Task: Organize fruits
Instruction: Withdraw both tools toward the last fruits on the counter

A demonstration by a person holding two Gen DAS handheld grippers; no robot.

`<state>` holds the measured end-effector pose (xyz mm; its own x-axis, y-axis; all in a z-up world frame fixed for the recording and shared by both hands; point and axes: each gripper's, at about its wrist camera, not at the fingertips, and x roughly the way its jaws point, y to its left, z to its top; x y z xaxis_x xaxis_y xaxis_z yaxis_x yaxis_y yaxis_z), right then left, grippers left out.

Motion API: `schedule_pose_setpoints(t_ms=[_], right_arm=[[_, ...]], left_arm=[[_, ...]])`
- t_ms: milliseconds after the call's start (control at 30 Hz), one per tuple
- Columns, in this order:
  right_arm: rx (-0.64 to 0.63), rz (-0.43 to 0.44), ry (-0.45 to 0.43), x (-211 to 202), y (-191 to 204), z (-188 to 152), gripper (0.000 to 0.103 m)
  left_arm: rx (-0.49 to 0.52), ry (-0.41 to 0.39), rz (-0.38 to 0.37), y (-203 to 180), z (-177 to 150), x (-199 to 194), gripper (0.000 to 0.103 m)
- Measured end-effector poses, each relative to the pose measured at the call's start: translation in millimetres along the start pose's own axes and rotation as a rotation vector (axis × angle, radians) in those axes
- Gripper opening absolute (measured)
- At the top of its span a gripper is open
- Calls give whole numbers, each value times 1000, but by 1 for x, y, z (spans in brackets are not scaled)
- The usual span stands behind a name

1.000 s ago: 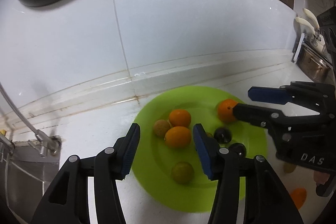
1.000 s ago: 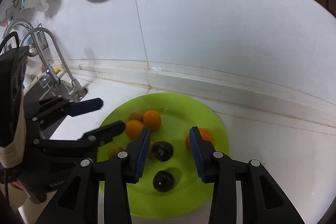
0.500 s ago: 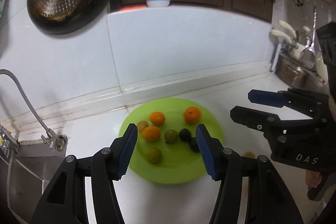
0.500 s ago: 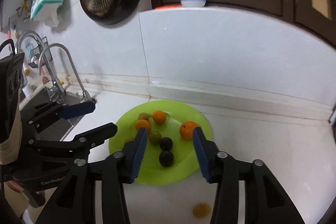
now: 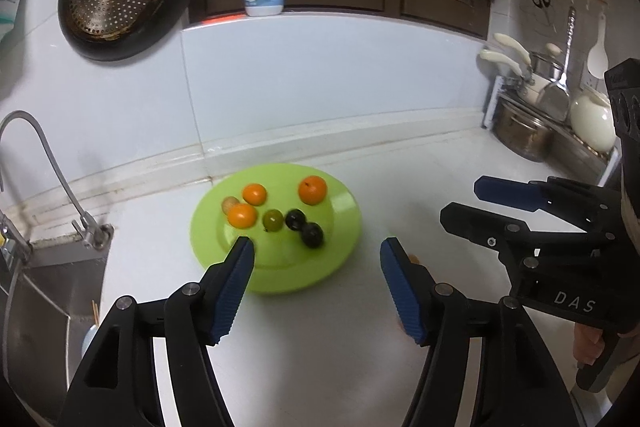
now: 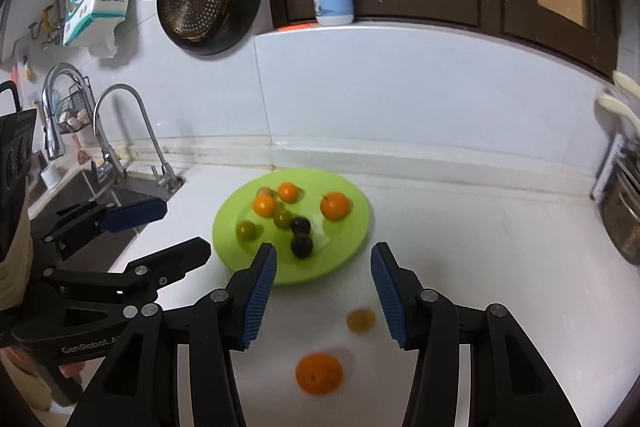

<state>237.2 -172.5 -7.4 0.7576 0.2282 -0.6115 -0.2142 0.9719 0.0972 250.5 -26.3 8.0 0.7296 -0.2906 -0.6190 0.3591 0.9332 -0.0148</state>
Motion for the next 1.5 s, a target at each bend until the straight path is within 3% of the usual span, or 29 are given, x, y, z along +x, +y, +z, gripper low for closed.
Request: schedule_pose_setpoints(t_ms=[367, 867, 1100, 1400, 1500], right_arm=[[54, -64, 66, -19, -22, -47, 50], [139, -140, 150, -18, -54, -92, 50], [177, -163, 176, -13, -63, -105, 50], [178, -163, 198, -3, -64, -109, 50], [179, -155, 202, 0, -63, -108, 50]], left_arm=[[47, 60, -77, -40, -30, 10, 65], [77, 194, -182, -77, -56, 61, 65], [99, 234, -183, -86, -62, 82, 58], [98, 275, -178, -86, -65, 98, 42], [90, 277, -189, -84, -64, 99, 42]])
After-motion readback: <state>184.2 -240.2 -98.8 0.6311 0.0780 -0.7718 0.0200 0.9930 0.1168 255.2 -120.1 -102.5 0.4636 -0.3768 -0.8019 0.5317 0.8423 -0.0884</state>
